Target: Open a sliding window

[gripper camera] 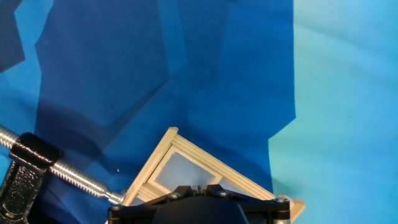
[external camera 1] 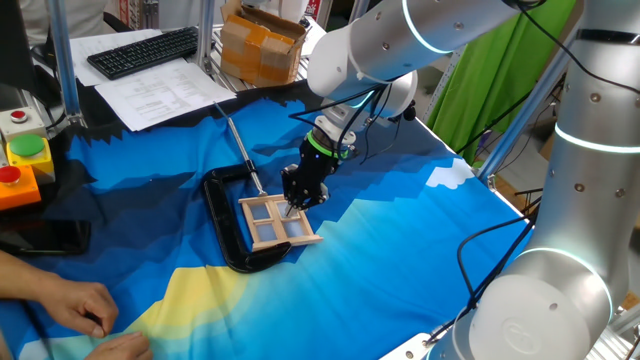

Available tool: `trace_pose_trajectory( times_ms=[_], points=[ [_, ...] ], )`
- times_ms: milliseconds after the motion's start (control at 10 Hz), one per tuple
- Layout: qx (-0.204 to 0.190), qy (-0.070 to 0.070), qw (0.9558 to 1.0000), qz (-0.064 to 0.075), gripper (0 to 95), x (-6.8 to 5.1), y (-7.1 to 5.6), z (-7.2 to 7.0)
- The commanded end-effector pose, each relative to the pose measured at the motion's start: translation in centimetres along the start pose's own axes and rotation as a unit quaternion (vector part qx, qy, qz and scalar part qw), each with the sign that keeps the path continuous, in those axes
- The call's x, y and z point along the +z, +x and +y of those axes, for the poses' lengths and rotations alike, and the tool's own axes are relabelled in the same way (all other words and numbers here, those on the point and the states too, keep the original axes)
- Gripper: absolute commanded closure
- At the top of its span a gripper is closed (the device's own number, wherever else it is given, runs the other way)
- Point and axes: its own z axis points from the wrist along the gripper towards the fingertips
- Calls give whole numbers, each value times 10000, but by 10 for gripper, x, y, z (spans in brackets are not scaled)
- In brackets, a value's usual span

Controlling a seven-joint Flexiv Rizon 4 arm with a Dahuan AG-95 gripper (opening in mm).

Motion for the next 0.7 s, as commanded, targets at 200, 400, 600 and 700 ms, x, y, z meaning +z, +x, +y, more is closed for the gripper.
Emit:
trace_pose_trajectory(
  times_ms=[200,400,600,700],
  points=[
    [37,1,10000,20,950,0,0,0],
    [66,0,10000,28,950,0,1,0],
    [83,2,10000,32,950,0,1,-1],
    [75,2,10000,32,950,0,1,-1]
  ],
)
